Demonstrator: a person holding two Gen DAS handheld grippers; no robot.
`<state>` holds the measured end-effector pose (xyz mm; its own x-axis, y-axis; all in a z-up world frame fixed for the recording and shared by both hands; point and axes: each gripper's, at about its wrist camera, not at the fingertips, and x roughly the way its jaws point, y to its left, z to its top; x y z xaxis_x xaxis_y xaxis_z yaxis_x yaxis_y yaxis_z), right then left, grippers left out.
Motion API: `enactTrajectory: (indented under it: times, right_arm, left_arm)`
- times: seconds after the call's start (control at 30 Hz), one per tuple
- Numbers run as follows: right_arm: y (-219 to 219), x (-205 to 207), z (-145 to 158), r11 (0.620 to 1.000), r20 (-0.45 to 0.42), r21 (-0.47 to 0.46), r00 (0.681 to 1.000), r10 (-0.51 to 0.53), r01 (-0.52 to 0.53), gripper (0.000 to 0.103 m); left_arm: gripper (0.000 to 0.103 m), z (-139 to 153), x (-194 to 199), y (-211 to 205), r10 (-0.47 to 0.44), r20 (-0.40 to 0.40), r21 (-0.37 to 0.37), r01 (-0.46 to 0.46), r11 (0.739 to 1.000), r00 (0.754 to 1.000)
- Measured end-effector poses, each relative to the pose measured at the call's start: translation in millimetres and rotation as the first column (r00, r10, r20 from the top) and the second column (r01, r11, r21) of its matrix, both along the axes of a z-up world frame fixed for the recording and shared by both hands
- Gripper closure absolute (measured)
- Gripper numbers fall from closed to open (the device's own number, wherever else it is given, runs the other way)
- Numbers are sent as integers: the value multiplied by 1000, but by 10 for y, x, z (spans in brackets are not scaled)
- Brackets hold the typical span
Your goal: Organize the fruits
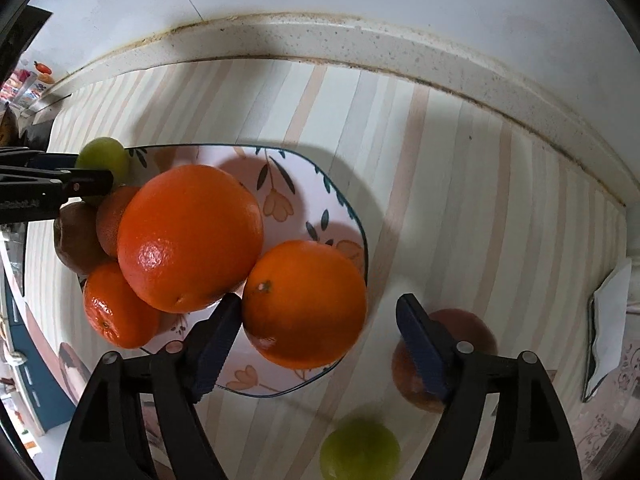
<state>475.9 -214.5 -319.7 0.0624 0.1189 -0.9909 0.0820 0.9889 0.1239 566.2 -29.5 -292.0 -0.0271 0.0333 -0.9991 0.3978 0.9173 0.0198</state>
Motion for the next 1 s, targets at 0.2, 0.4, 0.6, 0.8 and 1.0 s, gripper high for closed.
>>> enactTrajectory:
  times: [0.2,0.4,0.6,0.8,1.0]
  right_arm:
    - [-90,-29,20,998,14,28,998,-63,62,18]
    - [-248,-163,275,989,57,63,989,-137,133,15]
    - [-41,-367,652,987,121,20,980,-160,158,8]
    - [276,-634,960,990,167,1,976,-140,141,7]
    - [416,-861,1169,992,201,-38,973,-112,122,7]
  left_arm:
    - [21,131,-26,85,32,19,-3,-32,999,999]
    - [21,364,-96,199,85,55,-30,-83,996,995]
    - [21,664,-444,270,144,125,-82,-134,988,982]
    - [21,873,-926,370,195,170,-150,-170,974,966]
    - [21,1107,-1343,458,211,236,-177,-172,969,949]
